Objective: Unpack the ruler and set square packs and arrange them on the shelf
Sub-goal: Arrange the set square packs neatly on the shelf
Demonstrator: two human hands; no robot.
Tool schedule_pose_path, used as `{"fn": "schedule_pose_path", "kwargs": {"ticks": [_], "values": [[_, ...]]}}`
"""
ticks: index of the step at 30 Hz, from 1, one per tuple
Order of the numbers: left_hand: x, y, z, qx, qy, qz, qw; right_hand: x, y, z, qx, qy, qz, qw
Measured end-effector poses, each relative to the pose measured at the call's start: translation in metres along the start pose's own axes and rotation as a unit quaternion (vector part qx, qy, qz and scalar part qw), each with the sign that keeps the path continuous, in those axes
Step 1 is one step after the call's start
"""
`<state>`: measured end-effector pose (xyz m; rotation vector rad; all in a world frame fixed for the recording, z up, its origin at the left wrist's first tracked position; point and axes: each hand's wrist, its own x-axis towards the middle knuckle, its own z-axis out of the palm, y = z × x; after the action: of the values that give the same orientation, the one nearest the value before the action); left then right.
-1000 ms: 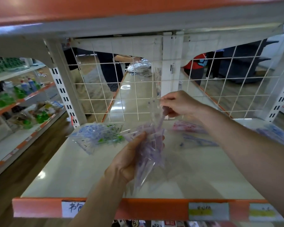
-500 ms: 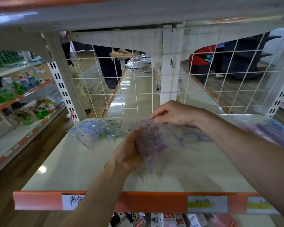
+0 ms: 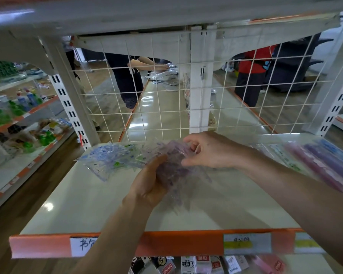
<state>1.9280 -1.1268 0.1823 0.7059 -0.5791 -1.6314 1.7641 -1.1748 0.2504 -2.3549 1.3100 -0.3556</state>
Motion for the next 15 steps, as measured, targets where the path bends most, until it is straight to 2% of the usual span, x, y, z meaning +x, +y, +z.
{"fn": "schedule_pose_path", "kwargs": {"ticks": [7,15], "values": [[-0.001,-0.001,0.005,0.016,0.004,0.058,0.998,-0.004,-0.003,0.006,-0.132,0.046,-0.047,0.989],[-0.002,-0.002,0.004,0.027,-0.01,0.07,0.997,-0.006,0.003,-0.005,-0.163,0.043,-0.036,0.985]]}}
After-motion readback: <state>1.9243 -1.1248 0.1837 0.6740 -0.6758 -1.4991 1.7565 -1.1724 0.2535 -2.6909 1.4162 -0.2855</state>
